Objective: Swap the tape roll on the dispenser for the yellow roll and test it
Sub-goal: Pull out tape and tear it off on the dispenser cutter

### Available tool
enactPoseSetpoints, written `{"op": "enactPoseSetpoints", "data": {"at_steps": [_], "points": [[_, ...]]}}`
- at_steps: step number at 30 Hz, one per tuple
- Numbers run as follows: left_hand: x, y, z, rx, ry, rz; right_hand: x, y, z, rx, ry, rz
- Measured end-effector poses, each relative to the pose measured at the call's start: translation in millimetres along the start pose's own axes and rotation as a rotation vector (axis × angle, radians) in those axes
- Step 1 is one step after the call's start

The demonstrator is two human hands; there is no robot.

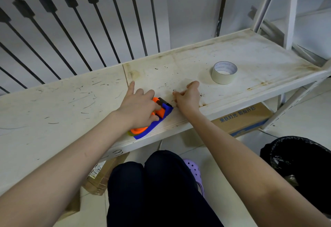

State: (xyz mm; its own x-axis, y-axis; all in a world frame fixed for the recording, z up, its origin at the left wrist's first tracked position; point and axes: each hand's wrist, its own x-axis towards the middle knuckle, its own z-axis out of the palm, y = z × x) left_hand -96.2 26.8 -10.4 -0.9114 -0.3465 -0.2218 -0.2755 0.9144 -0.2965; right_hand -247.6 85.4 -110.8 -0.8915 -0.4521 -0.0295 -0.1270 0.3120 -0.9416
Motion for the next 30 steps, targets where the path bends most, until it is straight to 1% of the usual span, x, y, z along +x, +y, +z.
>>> {"op": "enactPoseSetpoints", "data": {"at_steps": [4, 7, 10, 13, 16, 19, 21, 24, 26, 30], "points": [[-3.6, -0.3, 0.1, -0.037, -0.005, 0.013, -2.6, -1.3, -2.2, 0.013, 0.009, -0.008], [-4.4, -0.7, 1.6, -0.065, -0.002, -0.001, -6.1, -7.2, -7.0, 0.097, 0.020, 0.032], [-4.0, -1.6, 4.4, -0.144, 0.037, -0.054, -11.1, -13.6, -10.5, 0.189, 0.045, 0.050], [0.0, 2.2, 5.6, -0.199, 0.071, -0.148, -14.5, -15.9, -11.1, 0.225, 0.077, 0.034], [5.3, 6.0, 1.9, -0.238, 0.005, -0.211, -14.7, -14.3, -11.5, 0.193, 0.043, 0.078], [16.3, 5.9, -6.9, -0.256, -0.166, -0.233, -14.2, -10.9, -11.6, 0.064, -0.008, 0.096], [28.2, 9.5, -13.3, -0.267, -0.220, -0.238, -13.7, -11.7, -12.3, 0.012, -0.021, 0.088], [47.0, 23.0, -18.3, -0.310, -0.249, -0.239, -15.4, -14.0, -15.0, -0.028, -0.038, 0.076], [54.7, 29.2, -16.9, -0.358, -0.243, -0.260, -16.6, -14.6, -18.3, -0.005, -0.042, 0.085], [56.5, 22.8, -14.7, -0.437, -0.162, -0.319, -12.9, -14.9, -27.4, 0.210, -0.016, 0.199]]}}
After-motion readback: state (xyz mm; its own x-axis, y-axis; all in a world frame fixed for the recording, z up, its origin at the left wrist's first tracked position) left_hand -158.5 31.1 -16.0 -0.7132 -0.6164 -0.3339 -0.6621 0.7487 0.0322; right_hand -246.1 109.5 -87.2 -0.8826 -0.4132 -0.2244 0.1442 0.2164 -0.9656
